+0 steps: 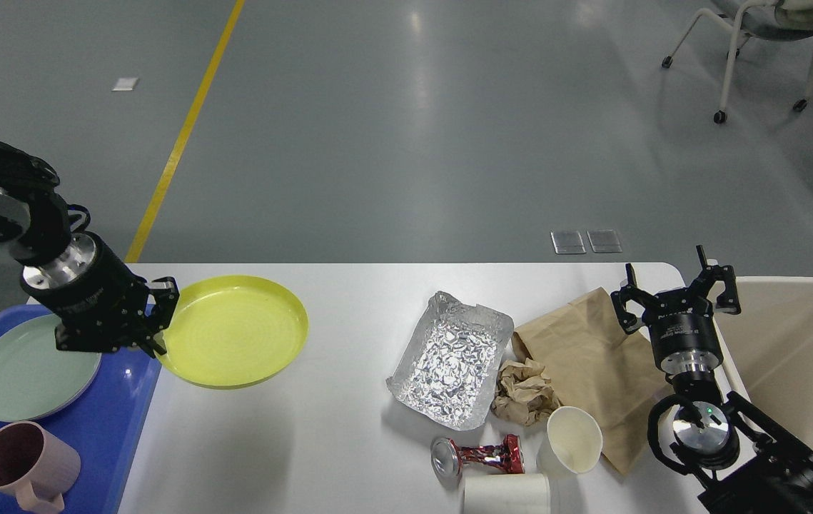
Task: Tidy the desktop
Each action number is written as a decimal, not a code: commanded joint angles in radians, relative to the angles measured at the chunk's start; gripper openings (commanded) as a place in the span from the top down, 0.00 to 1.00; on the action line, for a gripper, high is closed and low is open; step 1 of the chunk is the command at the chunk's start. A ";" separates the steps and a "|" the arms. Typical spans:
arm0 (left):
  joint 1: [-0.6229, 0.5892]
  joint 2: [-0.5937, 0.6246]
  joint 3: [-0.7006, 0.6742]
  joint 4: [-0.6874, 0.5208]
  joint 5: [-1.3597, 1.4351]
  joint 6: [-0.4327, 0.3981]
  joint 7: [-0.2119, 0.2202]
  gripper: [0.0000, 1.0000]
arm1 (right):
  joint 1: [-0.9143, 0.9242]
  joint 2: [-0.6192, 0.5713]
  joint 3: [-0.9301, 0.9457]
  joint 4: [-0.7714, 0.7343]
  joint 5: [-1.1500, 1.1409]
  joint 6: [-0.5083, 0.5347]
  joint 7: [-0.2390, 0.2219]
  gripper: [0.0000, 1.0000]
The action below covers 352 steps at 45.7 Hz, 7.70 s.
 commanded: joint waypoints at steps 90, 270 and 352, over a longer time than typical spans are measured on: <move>0.953 0.328 -0.422 0.922 0.042 0.219 -0.004 1.00 | 0.000 -0.002 0.000 0.002 0.000 0.000 0.000 0.00; 1.653 -0.151 -2.713 0.532 0.372 0.235 -0.320 0.04 | 0.000 -0.002 0.000 0.002 0.000 0.000 0.000 0.00; 1.818 -0.226 -2.727 0.541 0.411 0.050 -0.418 0.04 | 0.000 -0.002 0.000 0.002 0.000 0.000 0.000 0.00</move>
